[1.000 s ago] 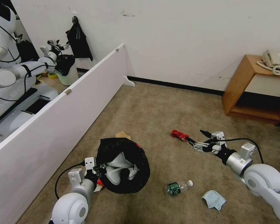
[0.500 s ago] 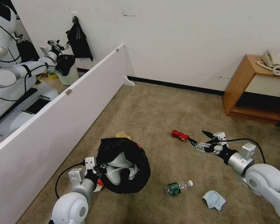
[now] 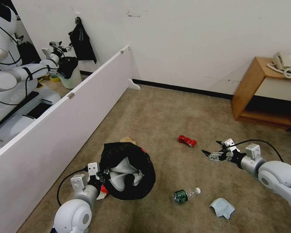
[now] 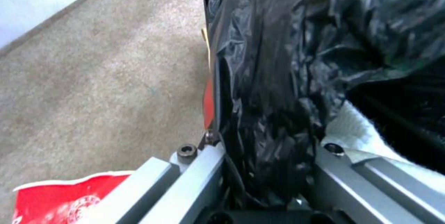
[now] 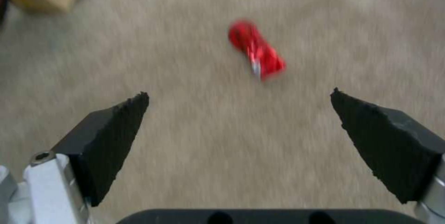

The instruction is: Pick up the trash bin, then pick up the garbage from the floor and place it into the trash bin.

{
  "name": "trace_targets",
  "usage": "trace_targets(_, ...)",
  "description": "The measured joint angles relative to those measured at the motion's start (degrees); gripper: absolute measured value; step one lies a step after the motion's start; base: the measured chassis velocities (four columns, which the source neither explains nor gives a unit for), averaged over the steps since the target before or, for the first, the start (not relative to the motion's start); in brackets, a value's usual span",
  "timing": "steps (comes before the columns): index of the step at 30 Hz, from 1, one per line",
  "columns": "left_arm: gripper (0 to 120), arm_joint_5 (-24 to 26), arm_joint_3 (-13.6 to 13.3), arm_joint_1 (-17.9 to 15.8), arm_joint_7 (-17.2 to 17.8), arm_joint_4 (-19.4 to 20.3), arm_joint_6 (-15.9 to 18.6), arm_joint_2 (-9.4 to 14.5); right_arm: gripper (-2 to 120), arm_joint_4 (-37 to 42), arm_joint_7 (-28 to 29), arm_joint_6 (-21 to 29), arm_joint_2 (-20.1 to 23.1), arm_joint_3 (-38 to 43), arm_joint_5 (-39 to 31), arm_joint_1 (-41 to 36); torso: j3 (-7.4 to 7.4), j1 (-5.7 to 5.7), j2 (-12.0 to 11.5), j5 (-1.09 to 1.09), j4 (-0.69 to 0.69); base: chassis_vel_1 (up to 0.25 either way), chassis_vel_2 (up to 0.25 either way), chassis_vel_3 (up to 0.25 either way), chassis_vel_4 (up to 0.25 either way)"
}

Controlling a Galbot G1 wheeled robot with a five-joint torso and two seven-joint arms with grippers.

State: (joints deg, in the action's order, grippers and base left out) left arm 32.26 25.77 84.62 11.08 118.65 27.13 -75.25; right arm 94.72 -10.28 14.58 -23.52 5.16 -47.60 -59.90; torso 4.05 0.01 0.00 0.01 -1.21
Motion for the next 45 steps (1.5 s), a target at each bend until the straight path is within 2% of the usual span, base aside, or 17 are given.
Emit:
trace_targets(3,0,-0.3,-0.2,-0.3,-0.6,-0.3,-0.1,-0.4,100,-0.9,-0.3,1.7,1.0,-0.6,-0.1,0.0,0.00,0.00,0.0,0.00,-0.03,0.000,0.000,0.000,0.000)
trace_targets(9,0,-0.7,-0.3,-0.5,-1.5,-0.8,-0.9,-1.1,100,-2.1,-1.3,4.7,2.4,-1.3,-0.5,0.0,0.00,0.00,0.0,0.00,0.01,0.000,0.000,0.000,0.000)
trace_targets(14,0,-0.8,-0.5,-0.6,-1.7,-0.9,-1.1,-1.5,100,-2.9,-2.5,6.4,3.4,-3.4,-1.4,1.3,0.00,0.00,0.0,-0.01,-0.02,0.000,0.000,0.000,0.000)
trace_targets(19,0,-1.0,-0.5,-0.5,-1.8,-0.9,-1.3,-1.9,100,-4.8,-4.4,7.5,2.7,-7.5,-1.4,4.8,0.00,0.00,0.0,-0.02,0.00,0.000,0.000,0.000,0.000)
trace_targets(24,0,-1.0,-0.4,-0.4,-1.9,-0.8,-1.3,-2.2,100,-7.6,-5.3,8.2,0.1,-13.5,-2.1,9.5,0.00,0.00,0.0,0.00,0.00,0.000,0.000,0.000,0.000)
trace_targets(36,0,-0.3,-1.2,-2.0,-2.1,-2.5,-1.3,-1.1,100,-9.4,-6.8,12.4,1.0,-19.1,-7.7,11.3,0.00,0.00,0.0,-0.02,0.00,0.000,0.000,0.000,0.000)
trace_targets(45,0,0.3,-1.1,-2.4,-2.3,-2.7,-1.3,-0.5,100,-10.3,-6.4,14.4,1.3,-21.7,-9.3,11.3,0.00,0.00,0.0,-0.01,0.00,0.000,0.000,0.000,0.000)
